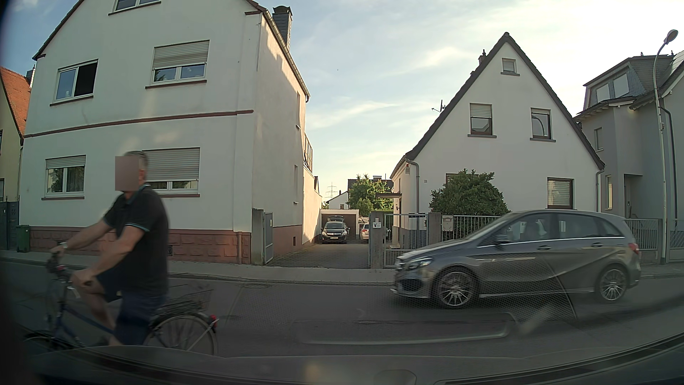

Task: Follow the waypoints while adhering to traffic rules and regulations

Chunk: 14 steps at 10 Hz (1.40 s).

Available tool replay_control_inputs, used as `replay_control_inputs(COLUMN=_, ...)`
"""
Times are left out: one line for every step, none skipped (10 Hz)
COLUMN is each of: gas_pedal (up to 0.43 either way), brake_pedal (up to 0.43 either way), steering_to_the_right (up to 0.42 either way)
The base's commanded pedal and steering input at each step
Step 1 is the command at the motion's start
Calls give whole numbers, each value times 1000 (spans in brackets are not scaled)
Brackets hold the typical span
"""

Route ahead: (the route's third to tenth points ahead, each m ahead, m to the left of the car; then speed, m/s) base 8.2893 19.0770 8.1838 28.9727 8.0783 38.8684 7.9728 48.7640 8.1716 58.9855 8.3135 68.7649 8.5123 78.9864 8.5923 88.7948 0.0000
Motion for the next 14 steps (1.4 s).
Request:
replay_control_inputs(gas_pedal=0, brake_pedal=244, steering_to_the_right=-161)
replay_control_inputs(gas_pedal=0, brake_pedal=244, steering_to_the_right=-160)
replay_control_inputs(gas_pedal=0, brake_pedal=244, steering_to_the_right=-160)
replay_control_inputs(gas_pedal=0, brake_pedal=244, steering_to_the_right=-161)
replay_control_inputs(gas_pedal=0, brake_pedal=244, steering_to_the_right=-161)
replay_control_inputs(gas_pedal=0, brake_pedal=244, steering_to_the_right=-161)
replay_control_inputs(gas_pedal=0, brake_pedal=244, steering_to_the_right=-160)
replay_control_inputs(gas_pedal=0, brake_pedal=244, steering_to_the_right=-160)
replay_control_inputs(gas_pedal=0, brake_pedal=244, steering_to_the_right=-161)
replay_control_inputs(gas_pedal=0, brake_pedal=244, steering_to_the_right=-161)
replay_control_inputs(gas_pedal=0, brake_pedal=244, steering_to_the_right=-160)
replay_control_inputs(gas_pedal=0, brake_pedal=244, steering_to_the_right=-160)
replay_control_inputs(gas_pedal=0, brake_pedal=244, steering_to_the_right=-160)
replay_control_inputs(gas_pedal=0, brake_pedal=244, steering_to_the_right=-161)
